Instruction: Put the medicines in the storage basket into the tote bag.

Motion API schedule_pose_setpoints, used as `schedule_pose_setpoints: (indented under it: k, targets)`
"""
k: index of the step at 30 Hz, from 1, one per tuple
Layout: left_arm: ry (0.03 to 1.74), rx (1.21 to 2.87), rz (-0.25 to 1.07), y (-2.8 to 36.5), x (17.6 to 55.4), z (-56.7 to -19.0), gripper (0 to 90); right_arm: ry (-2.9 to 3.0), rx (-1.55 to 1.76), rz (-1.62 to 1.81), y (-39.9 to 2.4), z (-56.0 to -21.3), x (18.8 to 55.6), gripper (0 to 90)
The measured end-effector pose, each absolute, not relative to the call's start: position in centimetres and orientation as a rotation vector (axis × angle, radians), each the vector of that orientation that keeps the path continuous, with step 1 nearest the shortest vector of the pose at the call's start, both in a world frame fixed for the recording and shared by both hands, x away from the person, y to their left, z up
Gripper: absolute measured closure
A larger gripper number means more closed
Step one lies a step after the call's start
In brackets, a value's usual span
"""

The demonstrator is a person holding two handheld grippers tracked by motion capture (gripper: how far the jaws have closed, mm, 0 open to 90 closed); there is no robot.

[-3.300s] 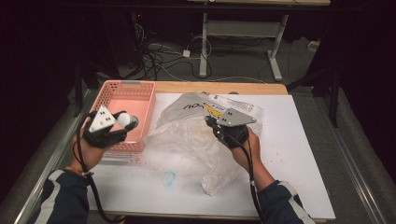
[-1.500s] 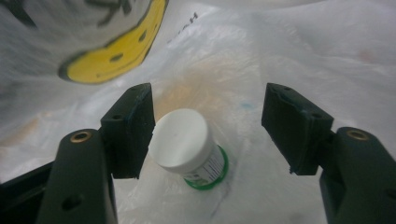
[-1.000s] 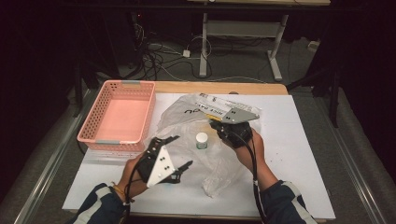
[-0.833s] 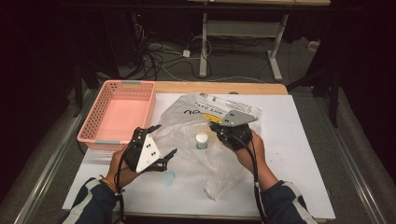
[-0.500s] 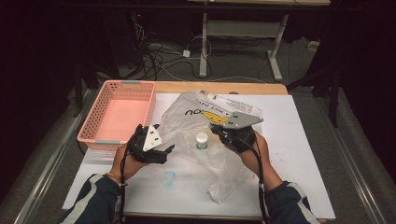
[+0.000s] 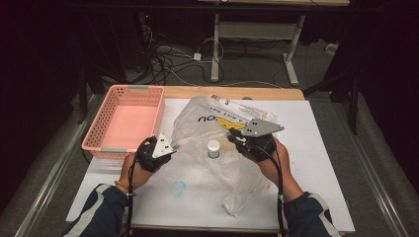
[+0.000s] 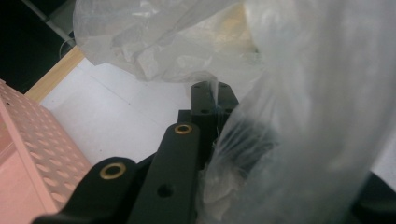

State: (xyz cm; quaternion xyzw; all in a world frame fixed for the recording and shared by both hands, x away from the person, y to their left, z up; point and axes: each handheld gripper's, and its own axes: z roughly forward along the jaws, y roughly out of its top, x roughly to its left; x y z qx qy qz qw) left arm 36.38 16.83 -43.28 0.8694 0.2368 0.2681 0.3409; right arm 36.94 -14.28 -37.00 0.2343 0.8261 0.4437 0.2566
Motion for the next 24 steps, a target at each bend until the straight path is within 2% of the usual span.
schedule_pose_setpoints:
  k: [1, 2, 7, 11, 12, 18, 24]
  targets:
    - [0.615, 2.261, 0.695, 16.9, 36.4, -43.3, 87.1, 2.242, 0.636, 1.204, -14.3, -37.0, 36.9, 76.5]
    - [0.613, 2.262, 0.687, 16.9, 36.3, -43.3, 87.1, 2.234, 0.652, 1.194, -14.5, -37.2, 36.7, 65.0]
    - [0.611, 2.271, 0.663, 17.0, 36.3, -43.7, 87.1, 2.185, 0.714, 1.224, -15.7, -37.0, 35.3, 49.3]
    - [0.602, 2.281, 0.663, 16.9, 36.2, -43.8, 87.1, 2.175, 0.671, 1.246, -16.3, -36.7, 33.5, 44.7]
    - [0.602, 2.282, 0.661, 16.9, 36.3, -43.8, 87.1, 2.165, 0.653, 1.27, -17.0, -36.5, 32.2, 40.8]
    - [0.614, 2.28, 0.653, 17.2, 36.4, -43.8, 87.1, 2.154, 0.636, 1.312, -19.1, -36.8, 29.3, 34.9]
    - [0.603, 2.289, 0.658, 17.0, 36.3, -43.8, 87.1, 2.284, 0.64, 1.139, -21.7, -41.2, 28.4, 30.1]
